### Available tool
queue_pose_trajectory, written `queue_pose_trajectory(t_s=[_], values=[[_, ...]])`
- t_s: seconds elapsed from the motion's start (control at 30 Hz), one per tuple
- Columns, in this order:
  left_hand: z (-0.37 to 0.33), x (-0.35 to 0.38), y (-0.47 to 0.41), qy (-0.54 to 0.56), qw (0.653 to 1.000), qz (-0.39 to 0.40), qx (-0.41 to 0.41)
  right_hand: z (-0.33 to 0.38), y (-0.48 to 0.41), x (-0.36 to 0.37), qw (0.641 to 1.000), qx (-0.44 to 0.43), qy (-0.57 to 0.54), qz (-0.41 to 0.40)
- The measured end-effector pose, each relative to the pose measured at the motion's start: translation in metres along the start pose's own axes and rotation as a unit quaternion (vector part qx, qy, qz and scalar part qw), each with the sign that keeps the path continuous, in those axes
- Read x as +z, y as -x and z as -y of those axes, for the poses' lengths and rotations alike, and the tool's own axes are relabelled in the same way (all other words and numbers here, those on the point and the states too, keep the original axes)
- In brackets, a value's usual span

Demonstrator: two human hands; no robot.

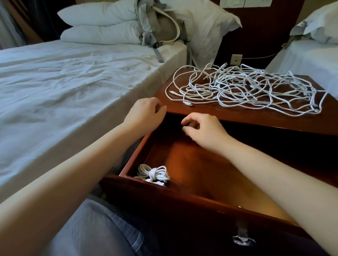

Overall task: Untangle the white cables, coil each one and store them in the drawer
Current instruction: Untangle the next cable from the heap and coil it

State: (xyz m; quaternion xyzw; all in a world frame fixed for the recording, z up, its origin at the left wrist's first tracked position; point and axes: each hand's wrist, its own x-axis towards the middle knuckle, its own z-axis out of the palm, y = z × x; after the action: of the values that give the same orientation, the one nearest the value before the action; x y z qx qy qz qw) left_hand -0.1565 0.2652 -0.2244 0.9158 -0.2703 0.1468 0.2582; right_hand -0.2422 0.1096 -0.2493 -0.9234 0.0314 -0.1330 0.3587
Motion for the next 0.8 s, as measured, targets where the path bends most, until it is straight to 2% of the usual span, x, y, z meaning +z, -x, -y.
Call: queue_pose_trajectory(t_s=[0.2, 0.37, 0.47, 0.6, 0.67, 0.73, 0.8], values=[[-0.044, 0.017, -0.062, 0.073, 0.996, -0.04, 0.029, -0.015, -0.038, -0.049, 0.993, -0.002, 0.049, -0.108], [-0.064, 0.041, -0.11, 0.098, 0.994, -0.054, -0.001, -0.038, -0.065, -0.074, 0.985, -0.002, 0.094, -0.143], [-0.066, 0.056, -0.135, 0.138, 0.988, -0.06, -0.026, -0.05, -0.083, -0.077, 0.979, -0.038, 0.148, -0.133], [-0.064, 0.07, -0.164, 0.172, 0.981, -0.067, -0.053, -0.06, -0.105, -0.074, 0.973, -0.09, 0.205, -0.051], [-0.062, 0.074, -0.179, 0.189, 0.978, -0.07, -0.057, -0.063, -0.115, -0.073, 0.965, -0.12, 0.232, -0.035], [-0.061, 0.076, -0.186, 0.236, 0.967, -0.071, -0.061, -0.064, -0.121, -0.073, 0.957, -0.147, 0.247, -0.034], [-0.061, 0.077, -0.188, 0.291, 0.953, -0.07, -0.055, -0.066, -0.126, -0.075, 0.967, -0.154, 0.188, -0.072]])
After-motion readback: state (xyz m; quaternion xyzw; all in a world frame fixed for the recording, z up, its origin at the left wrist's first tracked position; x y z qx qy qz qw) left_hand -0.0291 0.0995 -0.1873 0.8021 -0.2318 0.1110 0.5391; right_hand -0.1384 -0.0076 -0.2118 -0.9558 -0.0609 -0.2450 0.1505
